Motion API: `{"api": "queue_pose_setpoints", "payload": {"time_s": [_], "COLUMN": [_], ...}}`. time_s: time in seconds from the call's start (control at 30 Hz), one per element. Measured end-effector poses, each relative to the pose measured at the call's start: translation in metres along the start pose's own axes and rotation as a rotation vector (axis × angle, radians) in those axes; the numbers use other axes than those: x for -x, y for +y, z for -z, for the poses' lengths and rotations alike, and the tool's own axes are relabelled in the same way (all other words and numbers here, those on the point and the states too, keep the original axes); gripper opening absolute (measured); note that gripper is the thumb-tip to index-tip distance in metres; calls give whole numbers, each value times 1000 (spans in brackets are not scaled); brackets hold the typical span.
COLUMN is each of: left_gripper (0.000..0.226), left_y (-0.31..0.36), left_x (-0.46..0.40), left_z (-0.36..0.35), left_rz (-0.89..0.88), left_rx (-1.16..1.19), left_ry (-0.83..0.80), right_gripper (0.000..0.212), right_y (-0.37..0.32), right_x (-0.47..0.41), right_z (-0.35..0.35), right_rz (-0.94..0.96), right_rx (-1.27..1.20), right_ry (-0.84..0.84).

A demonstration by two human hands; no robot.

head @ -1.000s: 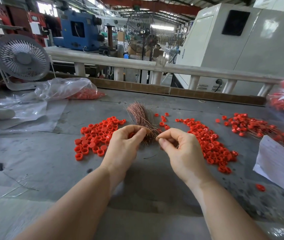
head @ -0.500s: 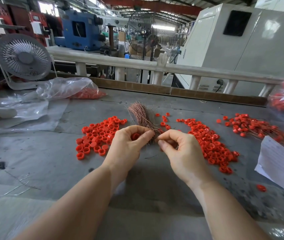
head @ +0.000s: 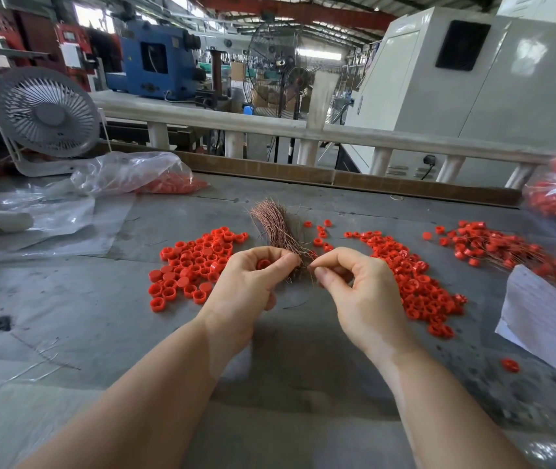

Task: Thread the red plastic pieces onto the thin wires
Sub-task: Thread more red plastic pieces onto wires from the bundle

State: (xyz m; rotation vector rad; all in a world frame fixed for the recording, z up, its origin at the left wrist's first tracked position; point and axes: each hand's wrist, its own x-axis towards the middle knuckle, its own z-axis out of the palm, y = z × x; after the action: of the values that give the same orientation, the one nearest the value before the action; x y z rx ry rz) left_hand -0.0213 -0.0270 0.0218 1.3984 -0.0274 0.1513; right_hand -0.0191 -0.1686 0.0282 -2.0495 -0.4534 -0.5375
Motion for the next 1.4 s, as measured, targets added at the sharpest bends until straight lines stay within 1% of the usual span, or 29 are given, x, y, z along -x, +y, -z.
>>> {"api": "queue_pose_setpoints", "payload": {"time_s": [0.33, 0.53, 0.73, 0.93, 1.23, 1.4], "left_gripper": [15, 17, 14, 14, 17, 16], "left_y": [-1, 0, -1, 2, 4, 2], "left_x": [1, 2, 2, 4, 5, 4], "left_z": [2, 1, 1, 0, -2, -1], "left_rz": [-29, -59, -62, -66, -16, -20], "left_rx": [-23, -55, -114, -167, -70, -62], "left_ry": [4, -1, 22, -25, -70, -64], "right_gripper": [25, 33, 25, 20, 21, 18], "right_y": [1, 1, 0, 1, 2, -1], "right_x": [0, 0, 1, 1, -1, 0], "right_z": [0, -2, -1, -1, 0, 1], "right_rz": [-13, -22, -3, 17, -8, 23], "right_rx": [3, -4, 7, 22, 6, 12], "right_ry": [-25, -40, -35, -30, -2, 8]}}
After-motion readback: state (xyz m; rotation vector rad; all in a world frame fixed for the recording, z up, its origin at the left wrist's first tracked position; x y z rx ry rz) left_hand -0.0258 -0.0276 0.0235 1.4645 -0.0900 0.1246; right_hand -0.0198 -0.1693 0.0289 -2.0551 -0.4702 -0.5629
